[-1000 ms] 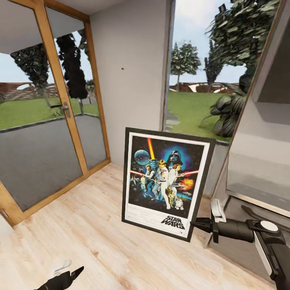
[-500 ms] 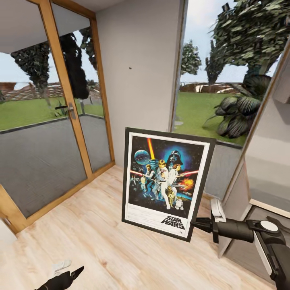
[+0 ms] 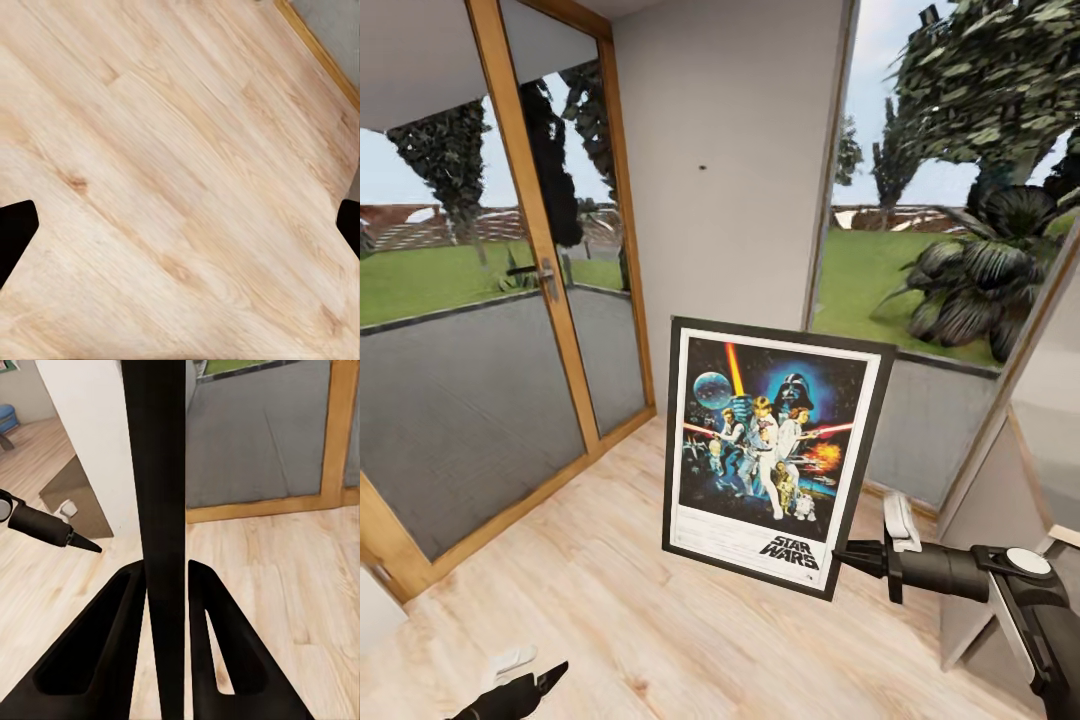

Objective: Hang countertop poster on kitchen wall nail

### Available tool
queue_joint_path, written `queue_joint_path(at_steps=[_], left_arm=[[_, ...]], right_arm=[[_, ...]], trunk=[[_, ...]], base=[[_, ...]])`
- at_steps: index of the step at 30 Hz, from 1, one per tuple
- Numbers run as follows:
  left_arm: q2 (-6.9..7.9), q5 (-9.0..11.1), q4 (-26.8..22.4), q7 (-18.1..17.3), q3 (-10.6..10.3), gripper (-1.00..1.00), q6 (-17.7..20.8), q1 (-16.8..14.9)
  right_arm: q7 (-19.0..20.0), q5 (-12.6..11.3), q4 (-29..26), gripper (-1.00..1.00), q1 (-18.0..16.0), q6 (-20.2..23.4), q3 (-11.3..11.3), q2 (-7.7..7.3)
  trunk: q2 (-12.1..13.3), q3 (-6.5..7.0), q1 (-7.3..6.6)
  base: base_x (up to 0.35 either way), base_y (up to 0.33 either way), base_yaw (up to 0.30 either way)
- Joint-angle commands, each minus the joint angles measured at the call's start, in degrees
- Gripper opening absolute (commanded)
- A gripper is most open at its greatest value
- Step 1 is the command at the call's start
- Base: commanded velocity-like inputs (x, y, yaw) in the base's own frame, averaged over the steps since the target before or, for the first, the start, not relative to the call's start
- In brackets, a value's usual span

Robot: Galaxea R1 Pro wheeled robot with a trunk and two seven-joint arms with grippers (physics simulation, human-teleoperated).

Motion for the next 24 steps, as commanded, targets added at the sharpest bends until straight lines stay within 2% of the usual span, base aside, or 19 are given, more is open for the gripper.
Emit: queue_joint_path(at_steps=[1,24], left_arm=[[0.00,0.30,0.06,-0.28,0.15,1.00,0.22,-0.06],[0.00,0.30,0.05,-0.28,0.14,1.00,0.18,-0.06]], right_arm=[[0.35,-0.06,-0.04,-1.00,-0.06,0.74,-0.04,0.00],[0.36,-0.12,-0.04,-1.00,-0.06,0.73,-0.05,0.03]], trunk=[[-0.12,-0.13,0.06],[-0.12,-0.13,0.06]], base=[[0.246,0.278,0.000],[0.246,0.277,0.000]])
